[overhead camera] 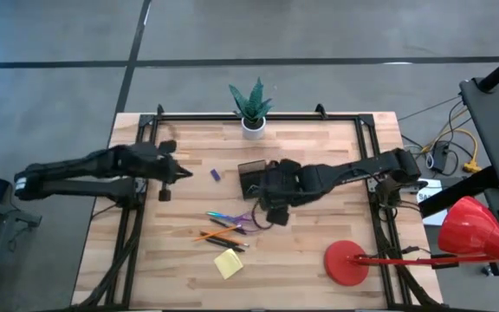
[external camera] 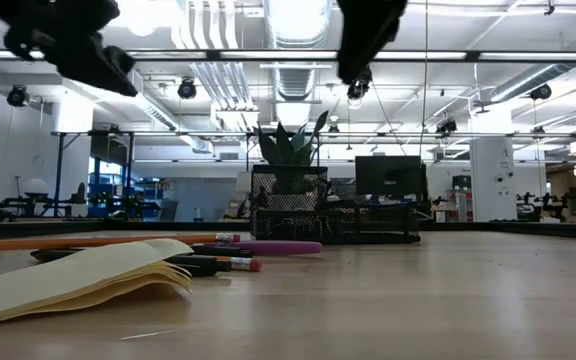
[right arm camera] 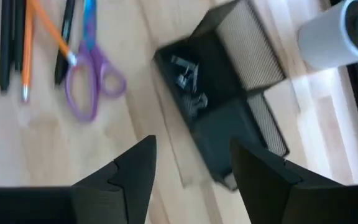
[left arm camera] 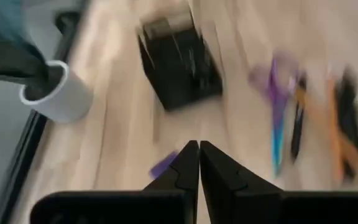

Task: Pick and place office supplies into organizer
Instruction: Put the blue eraser into the black organizer

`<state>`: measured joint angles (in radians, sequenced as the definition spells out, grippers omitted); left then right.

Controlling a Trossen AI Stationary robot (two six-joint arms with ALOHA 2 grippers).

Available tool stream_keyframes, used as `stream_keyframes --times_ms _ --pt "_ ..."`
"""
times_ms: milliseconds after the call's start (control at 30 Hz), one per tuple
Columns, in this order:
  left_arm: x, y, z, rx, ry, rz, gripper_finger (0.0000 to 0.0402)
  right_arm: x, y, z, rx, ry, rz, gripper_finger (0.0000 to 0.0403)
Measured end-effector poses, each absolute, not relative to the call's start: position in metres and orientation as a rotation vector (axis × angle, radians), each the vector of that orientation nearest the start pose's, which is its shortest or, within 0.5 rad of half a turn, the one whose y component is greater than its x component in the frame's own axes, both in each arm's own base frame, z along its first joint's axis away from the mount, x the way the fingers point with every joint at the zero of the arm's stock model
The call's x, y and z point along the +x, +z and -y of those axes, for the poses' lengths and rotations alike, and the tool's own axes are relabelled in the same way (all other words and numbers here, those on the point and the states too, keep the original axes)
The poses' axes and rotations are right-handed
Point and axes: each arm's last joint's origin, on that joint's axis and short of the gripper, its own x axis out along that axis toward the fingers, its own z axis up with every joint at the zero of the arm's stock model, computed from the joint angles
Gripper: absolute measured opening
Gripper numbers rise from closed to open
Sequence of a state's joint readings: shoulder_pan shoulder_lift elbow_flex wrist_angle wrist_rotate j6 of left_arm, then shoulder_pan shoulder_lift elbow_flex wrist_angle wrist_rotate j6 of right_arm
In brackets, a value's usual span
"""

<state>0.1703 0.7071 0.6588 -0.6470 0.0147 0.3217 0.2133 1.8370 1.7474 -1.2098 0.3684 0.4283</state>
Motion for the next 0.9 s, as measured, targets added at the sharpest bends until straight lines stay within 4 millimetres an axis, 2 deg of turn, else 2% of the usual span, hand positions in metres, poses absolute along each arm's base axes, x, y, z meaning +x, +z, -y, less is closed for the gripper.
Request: stream_keyframes --times_ms 133,400,567,667,767,900 --pt "0.17 0.262 -0.03 0.397 -0.055 -0.823 0.0 0.349 0.299 -0.078 0.015 -0.432 -1.24 0.0191" --pt "0.224 0.238 -0.054 0.735 -0.241 -1.191 0.0 0.314 0.281 -0.115 -0.049 -0.47 -1.322 0.0192" --pt "0.25 0.238 -0.071 0.609 -0.205 -1.201 0.0011 0.283 0.275 -0.135 -0.143 -0.478 -1.311 0.0192" --pt "0.265 0.234 -0.082 0.617 -0.206 -1.271 0.0044 0.261 0.276 -0.138 -0.158 -0.496 -1.279 0.0192" --pt "0.281 0.244 -0.091 0.668 -0.128 -1.31 0.0092 0.238 0.278 -0.134 -0.119 -0.537 -1.228 0.0192" --pt "0.295 0.253 -0.1 0.65 -0.059 -1.302 0.0164 0.21 0.281 -0.121 -0.065 -0.578 -1.147 0.0192"
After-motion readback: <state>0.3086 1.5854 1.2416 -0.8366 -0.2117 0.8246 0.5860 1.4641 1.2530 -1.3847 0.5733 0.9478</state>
